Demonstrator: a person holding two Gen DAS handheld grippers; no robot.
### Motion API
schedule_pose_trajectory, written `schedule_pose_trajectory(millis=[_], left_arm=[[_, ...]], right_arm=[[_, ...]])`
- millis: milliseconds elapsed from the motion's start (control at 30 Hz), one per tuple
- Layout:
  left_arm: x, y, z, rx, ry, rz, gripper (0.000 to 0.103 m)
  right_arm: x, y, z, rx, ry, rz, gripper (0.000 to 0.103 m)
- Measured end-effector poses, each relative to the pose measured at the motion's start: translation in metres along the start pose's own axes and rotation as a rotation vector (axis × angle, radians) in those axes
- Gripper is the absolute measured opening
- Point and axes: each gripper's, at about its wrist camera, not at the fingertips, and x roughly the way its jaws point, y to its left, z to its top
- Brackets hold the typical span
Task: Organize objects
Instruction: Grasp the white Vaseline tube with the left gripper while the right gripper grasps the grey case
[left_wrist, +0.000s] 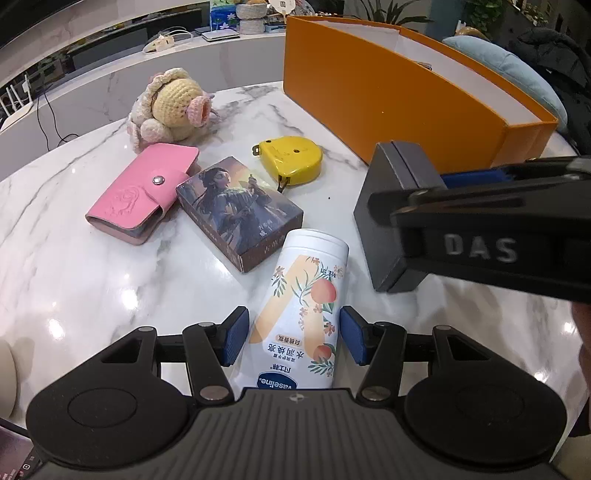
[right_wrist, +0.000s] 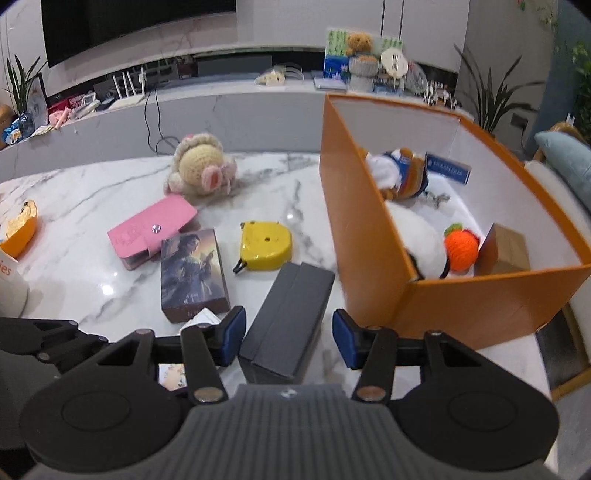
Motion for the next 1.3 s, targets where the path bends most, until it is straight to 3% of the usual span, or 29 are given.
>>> schedule_pose_trajectory(millis=[67,167,300,400,500,567,733,867,1000,1033,1067,1133,1300], left_arm=[[0.0,0.0,-0.001,0.008,0.006,-0.003,0.064],[-0.002,0.001,0.0,0.023,0.037,-0.011,0.064],[-0.008,-0.002,-0.004,0.117,0.145,-0.021,0.064],[-0.013,0.002,-0.01,0.131,0.191,-0.04,0.064],[-0.015,0.004,-0.011,0.117,0.16,-0.03,0.067],[-0.012,0.001,-0.009,0.125,0.144,-0.013,0.076],[-0.006,-0.013,-0.006,0.214,0.062,0.049,0.084],[0.002,-0.005,-0.002,0.142,0.019,0.01,0.085],[0.003,-0.001,0.0,0.1,0.012,-0.01,0.08],[0.003,-0.001,0.001,0.098,0.009,-0.009,0.074],[0.002,0.0,0.001,0.092,0.007,-0.007,0.071],[0.001,0.002,0.003,0.079,0.009,0.001,0.052],[-0.004,0.017,0.005,-0.017,0.019,-0.032,0.052]], right_arm=[[0.008,0.0,-0.001,0.019,0.039,0.01,0.052],[0.018,-0.003,-0.005,0.04,0.078,0.048,0.04],[0.015,-0.006,-0.004,0.049,0.112,0.134,0.039],[0.011,-0.001,-0.005,0.017,0.127,0.162,0.039],[0.011,0.003,-0.007,-0.012,0.128,0.155,0.04],[0.012,0.005,-0.006,-0.026,0.123,0.147,0.04],[0.016,0.008,-0.002,-0.045,0.1,0.117,0.041],[0.024,0.01,0.0,-0.055,0.109,0.107,0.044],[0.029,0.011,0.0,-0.059,0.116,0.111,0.047],[0.029,0.01,0.0,-0.063,0.117,0.112,0.045],[0.03,0.01,0.0,-0.067,0.12,0.12,0.036],[0.03,0.01,0.001,-0.079,0.129,0.129,0.036],[0.027,0.006,0.006,-0.066,0.125,0.156,0.036]])
